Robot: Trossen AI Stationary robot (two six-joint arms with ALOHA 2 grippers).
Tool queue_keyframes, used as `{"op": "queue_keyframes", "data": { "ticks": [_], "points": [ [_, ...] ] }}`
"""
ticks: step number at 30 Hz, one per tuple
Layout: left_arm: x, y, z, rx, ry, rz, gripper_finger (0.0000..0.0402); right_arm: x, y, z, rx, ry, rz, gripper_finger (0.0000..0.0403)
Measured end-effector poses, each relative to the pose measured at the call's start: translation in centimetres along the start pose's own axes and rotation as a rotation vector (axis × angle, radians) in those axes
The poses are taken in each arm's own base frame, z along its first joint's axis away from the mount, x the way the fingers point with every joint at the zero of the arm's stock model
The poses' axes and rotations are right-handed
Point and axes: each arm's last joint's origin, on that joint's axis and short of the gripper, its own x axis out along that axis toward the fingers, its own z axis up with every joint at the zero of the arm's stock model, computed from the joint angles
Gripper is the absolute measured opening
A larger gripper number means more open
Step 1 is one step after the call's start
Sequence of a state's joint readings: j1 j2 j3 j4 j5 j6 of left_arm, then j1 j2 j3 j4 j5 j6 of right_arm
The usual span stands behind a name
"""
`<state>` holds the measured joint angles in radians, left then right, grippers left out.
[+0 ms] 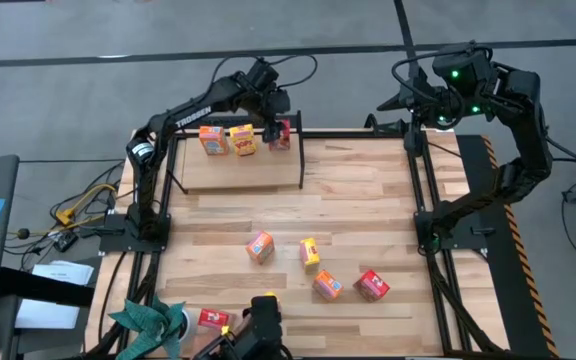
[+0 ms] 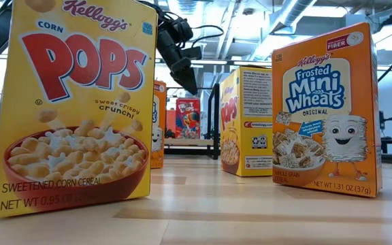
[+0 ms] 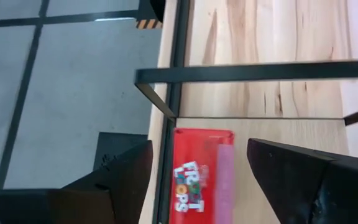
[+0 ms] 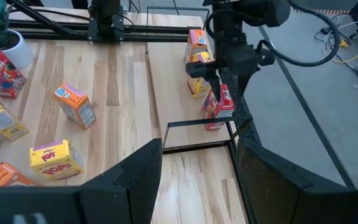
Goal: Stack cereal on shelf
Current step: Adjust the yellow cereal box on the shelf
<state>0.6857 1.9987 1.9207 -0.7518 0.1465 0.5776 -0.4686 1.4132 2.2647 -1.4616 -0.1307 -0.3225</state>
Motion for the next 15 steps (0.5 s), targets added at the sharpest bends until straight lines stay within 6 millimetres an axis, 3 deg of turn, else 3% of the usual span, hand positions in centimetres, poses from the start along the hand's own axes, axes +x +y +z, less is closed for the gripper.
{"op": "queue_keyframes", "data": {
  "ticks": [5, 8, 15],
  "points": [
    [-1.4, -0.2, 0.9, -0.022, 0.038, 0.008, 0.0261, 0.0, 0.0, 0.0, -0.001, 0.000, 0.000, 0.0232],
    [-3.4, -0.7, 1.8, -0.024, 0.076, -0.015, 0.0261, 0.0, 0.0, 0.0, -0.006, 0.000, 0.000, 0.0232],
    [-12.3, -3.2, 4.1, -0.028, 0.097, -0.075, 0.0261, 0.0, 0.0, -0.1, -0.025, 0.008, 0.003, 0.0232]
  ]
}}
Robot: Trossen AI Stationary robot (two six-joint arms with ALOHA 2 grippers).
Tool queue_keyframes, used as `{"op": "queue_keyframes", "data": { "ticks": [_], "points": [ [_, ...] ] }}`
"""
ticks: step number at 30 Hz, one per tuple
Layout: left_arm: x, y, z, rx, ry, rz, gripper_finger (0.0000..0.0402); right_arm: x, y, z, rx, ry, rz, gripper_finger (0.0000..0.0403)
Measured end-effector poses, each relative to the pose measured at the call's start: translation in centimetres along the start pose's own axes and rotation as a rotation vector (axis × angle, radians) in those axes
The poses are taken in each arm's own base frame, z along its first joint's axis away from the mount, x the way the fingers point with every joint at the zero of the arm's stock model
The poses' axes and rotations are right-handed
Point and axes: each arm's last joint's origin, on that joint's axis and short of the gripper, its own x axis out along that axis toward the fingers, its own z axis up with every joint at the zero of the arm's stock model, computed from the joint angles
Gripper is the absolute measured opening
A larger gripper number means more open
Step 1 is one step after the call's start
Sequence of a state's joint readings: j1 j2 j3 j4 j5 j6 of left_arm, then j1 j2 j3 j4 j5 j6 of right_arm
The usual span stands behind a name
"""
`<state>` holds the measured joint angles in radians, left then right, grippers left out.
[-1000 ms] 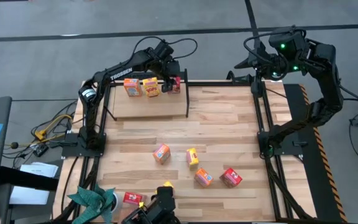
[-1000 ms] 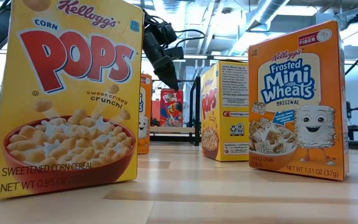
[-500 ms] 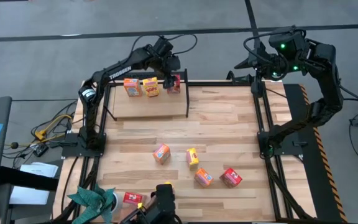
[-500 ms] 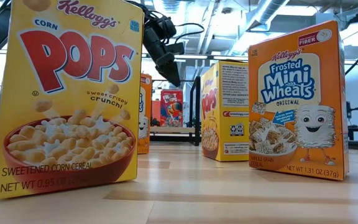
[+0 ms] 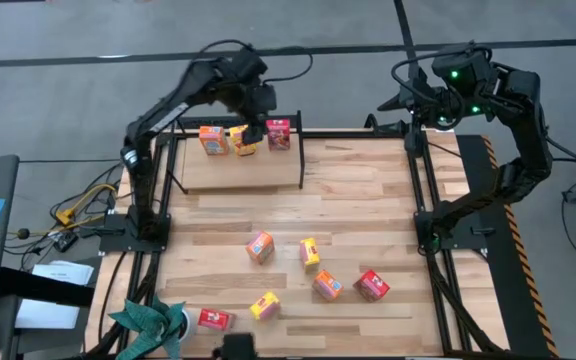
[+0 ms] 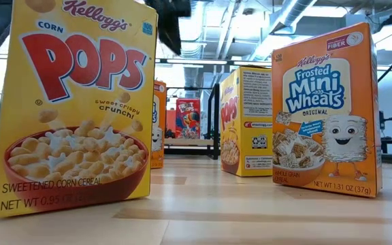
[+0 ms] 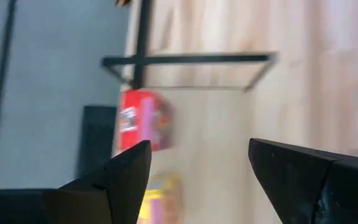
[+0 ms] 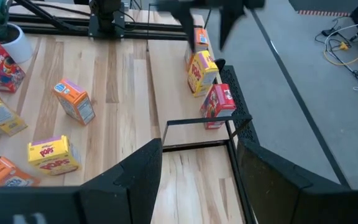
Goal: Stack cereal on shelf
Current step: Adjust the yellow cereal box on the shelf
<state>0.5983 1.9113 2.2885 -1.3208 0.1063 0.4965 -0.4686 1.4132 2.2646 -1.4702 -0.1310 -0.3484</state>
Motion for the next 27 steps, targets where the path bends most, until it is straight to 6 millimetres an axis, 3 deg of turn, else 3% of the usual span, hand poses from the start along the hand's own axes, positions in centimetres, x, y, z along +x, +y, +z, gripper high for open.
{"op": "queue_keyframes", "data": {
  "ticks": [4, 6, 10, 13, 19, 22, 27],
  "points": [
    [-4.4, -1.4, -1.2, -0.053, 0.012, 0.013, 0.0261, 0.0, 0.1, -0.2, 0.002, 0.016, 0.006, 0.0232],
    [-5.4, -1.8, -2.2, -0.089, 0.029, 0.045, 0.0261, 0.0, 0.1, -0.2, 0.002, 0.019, 0.007, 0.0232],
    [-3.5, -3.5, -5.2, -0.160, 0.037, 0.013, 0.0261, 0.0, 0.1, -0.2, -0.001, 0.018, 0.007, 0.0232],
    [-1.2, -5.8, -9.3, -0.212, 0.051, 0.044, 0.0261, 0.0, 0.1, -0.2, -0.006, 0.018, 0.007, 0.0232],
    [1.1, -9.0, -15.4, -0.353, -0.202, 0.279, 0.0261, 0.1, 0.0, -0.1, -0.026, 0.014, 0.005, 0.0232],
    [2.1, -9.9, -16.9, -0.401, -0.243, 0.315, 0.0261, 0.3, 0.0, 0.0, -0.025, 0.019, 0.008, 0.0232],
    [3.4, -10.2, -16.6, -0.375, -0.232, 0.327, 0.0261, 0.8, -0.2, 0.0, -0.020, 0.027, 0.005, 0.0232]
  ]
}}
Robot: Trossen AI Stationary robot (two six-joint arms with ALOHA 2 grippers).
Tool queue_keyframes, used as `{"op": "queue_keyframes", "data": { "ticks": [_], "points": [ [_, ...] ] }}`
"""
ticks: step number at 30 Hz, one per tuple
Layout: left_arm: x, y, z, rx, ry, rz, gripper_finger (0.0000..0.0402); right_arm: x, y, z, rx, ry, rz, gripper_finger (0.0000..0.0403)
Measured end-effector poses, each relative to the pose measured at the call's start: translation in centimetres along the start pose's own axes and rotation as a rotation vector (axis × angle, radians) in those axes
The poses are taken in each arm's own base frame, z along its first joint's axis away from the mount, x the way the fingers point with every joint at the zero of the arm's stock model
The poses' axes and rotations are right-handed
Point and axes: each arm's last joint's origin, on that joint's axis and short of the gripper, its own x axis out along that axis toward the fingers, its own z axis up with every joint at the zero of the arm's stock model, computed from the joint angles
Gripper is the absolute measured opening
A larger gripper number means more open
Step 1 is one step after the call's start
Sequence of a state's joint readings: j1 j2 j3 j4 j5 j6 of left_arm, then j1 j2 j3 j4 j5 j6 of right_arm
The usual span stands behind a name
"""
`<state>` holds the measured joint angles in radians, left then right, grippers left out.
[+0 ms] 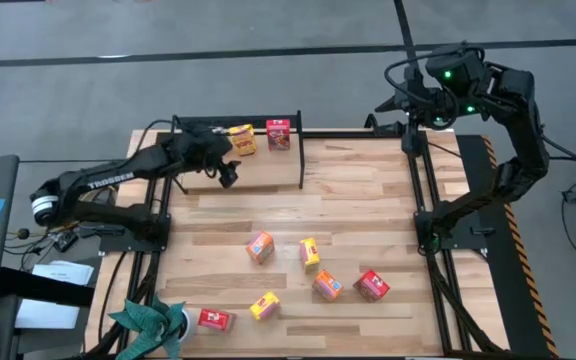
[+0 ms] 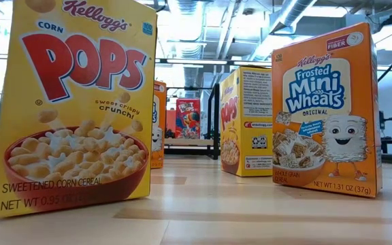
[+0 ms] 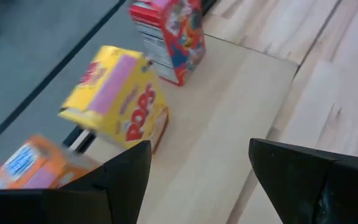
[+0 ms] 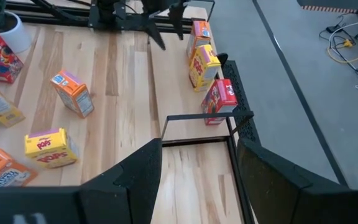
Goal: Stack cereal on shelf
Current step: Adjust the yellow cereal box on the shelf
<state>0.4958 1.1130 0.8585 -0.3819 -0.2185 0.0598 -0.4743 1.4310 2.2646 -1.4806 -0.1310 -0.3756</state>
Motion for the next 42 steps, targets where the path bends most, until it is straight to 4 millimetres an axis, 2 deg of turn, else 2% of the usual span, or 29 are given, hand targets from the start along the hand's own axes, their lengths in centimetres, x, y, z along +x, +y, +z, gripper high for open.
{"op": "queue_keyframes", "data": {
  "ticks": [3, 6, 13, 20, 42],
  "points": [
    [1.3, -0.3, -0.3, 0.023, 0.043, 0.021, 0.0252, 0.4, -0.1, 0.1, 0.008, 0.008, 0.002, 0.0232],
    [2.4, -0.4, -0.6, 0.018, 0.083, 0.027, 0.0223, 0.8, -0.2, 0.1, 0.013, 0.018, 0.004, 0.0232],
    [3.9, -0.7, -1.0, 0.027, 0.118, 0.036, 0.0113, 1.3, -0.4, 0.2, 0.015, 0.029, 0.007, 0.0232],
    [4.0, -0.4, -0.7, 0.042, 0.096, 0.101, 0.0011, 1.3, -0.4, 0.2, 0.010, 0.030, 0.007, 0.0232],
    [4.1, 0.3, -0.6, 0.026, 0.069, 0.230, 0.0000, 1.3, -0.4, 0.2, 0.006, 0.036, 0.009, 0.0232]
  ]
}}
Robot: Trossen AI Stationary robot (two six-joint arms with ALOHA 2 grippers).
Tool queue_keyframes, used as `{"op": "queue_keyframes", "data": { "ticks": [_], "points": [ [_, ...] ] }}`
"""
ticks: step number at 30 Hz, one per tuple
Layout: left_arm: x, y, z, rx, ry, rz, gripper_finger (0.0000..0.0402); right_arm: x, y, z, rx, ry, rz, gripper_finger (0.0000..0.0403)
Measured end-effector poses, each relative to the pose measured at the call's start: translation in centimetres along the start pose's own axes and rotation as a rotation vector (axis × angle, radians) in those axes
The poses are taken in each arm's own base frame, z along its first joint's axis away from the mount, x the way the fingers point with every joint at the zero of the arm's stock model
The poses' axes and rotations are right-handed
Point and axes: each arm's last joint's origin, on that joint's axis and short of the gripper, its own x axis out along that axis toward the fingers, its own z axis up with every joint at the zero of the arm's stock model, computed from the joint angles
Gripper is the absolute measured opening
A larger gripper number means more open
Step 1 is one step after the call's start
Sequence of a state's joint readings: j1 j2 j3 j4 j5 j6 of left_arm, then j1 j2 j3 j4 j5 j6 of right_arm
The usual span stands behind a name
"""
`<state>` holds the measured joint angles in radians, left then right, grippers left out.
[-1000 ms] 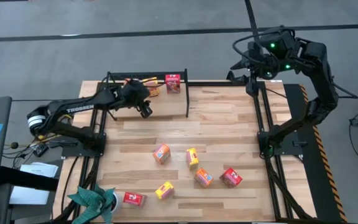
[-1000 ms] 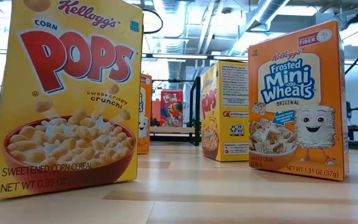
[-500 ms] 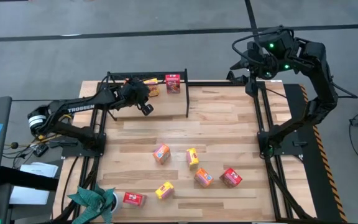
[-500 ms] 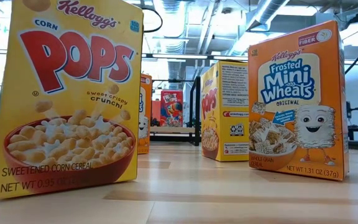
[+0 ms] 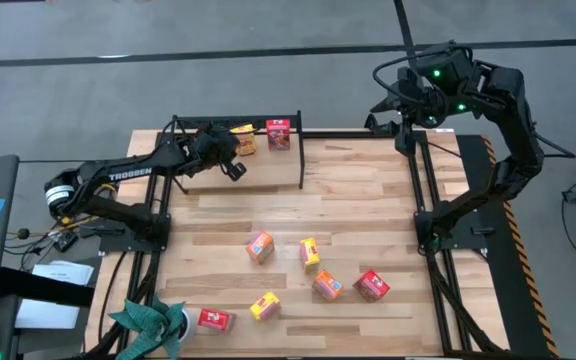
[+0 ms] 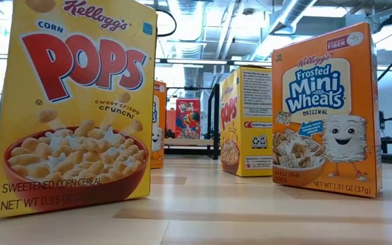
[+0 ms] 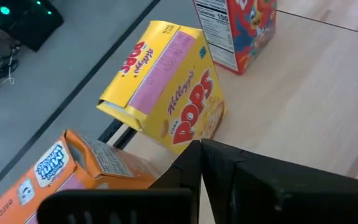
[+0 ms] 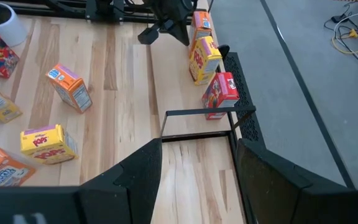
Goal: Stack cereal on shelf
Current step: Adjust the yellow cereal box on the shelf
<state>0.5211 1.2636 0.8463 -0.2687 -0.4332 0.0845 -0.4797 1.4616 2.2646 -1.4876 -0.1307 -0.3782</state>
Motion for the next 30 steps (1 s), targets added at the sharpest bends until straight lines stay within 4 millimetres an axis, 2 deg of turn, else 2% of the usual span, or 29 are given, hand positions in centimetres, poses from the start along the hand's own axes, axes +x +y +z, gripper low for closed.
{"op": "queue_keyframes", "data": {
  "ticks": [8, 22, 30],
  "points": [
    [0.3, 0.8, 0.2, -0.030, -0.021, 0.048, 0.0000, 0.0, 0.0, 0.0, 0.000, 0.000, 0.000, 0.0232],
    [0.3, 0.9, 0.3, 0.001, -0.020, 0.079, 0.0000, 0.0, 0.0, 0.0, -0.013, 0.000, 0.000, 0.0232],
    [1.9, 0.2, -0.1, 0.022, 0.021, 0.077, 0.0000, 0.0, 0.0, 0.0, -0.020, 0.000, 0.000, 0.0232]
  ]
}}
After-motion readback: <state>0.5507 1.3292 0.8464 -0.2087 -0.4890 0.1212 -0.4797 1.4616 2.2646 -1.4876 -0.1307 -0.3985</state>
